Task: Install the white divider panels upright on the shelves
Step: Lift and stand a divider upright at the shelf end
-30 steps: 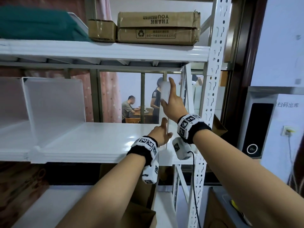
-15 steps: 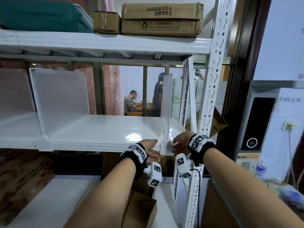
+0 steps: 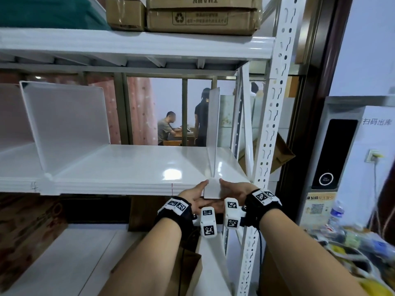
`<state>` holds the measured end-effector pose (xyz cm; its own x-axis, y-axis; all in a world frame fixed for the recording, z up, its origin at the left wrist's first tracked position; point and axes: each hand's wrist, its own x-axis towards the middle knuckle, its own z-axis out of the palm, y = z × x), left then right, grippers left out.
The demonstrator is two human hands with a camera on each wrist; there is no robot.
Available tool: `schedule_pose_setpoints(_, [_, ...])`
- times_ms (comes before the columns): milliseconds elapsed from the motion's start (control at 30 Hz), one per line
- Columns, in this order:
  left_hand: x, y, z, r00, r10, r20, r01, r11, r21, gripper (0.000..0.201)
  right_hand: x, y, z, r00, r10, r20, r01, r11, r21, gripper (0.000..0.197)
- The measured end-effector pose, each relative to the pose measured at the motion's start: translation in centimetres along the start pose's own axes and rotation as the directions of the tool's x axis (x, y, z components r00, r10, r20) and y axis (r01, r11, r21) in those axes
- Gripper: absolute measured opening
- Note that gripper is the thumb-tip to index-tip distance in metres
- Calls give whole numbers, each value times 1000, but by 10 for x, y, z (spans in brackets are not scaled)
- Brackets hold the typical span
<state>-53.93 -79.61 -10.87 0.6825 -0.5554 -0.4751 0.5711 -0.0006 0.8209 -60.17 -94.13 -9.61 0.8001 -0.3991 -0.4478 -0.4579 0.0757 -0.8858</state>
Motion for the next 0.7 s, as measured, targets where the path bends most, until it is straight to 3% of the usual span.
schedule_pose_setpoints(100, [-2, 0, 3, 999, 31, -15, -32, 999, -38, 46, 5, 5, 5, 995, 40, 88, -44, 998, 44, 59])
schedule_pose_setpoints(167, [6, -2, 1, 1000, 18, -24, -20, 997, -74, 45, 9, 7, 7, 998, 53, 34, -56, 992, 115, 63])
schedule_pose_setpoints(300, [14, -4, -2, 999, -23, 22, 26, 986, -167, 49, 19, 16, 16, 1000, -10, 15, 5, 948, 317, 41])
schedule_pose_setpoints(500, [12, -2, -3, 998, -1, 64, 14, 979, -204, 35, 21, 12, 21, 998, -1, 69, -32, 877, 479, 39])
schedule_pose_setpoints(700, [13, 2, -5, 997, 7, 73, 7, 982, -187, 26, 29, 24, 23, 998, -65, -15, 64, 874, 481, 42])
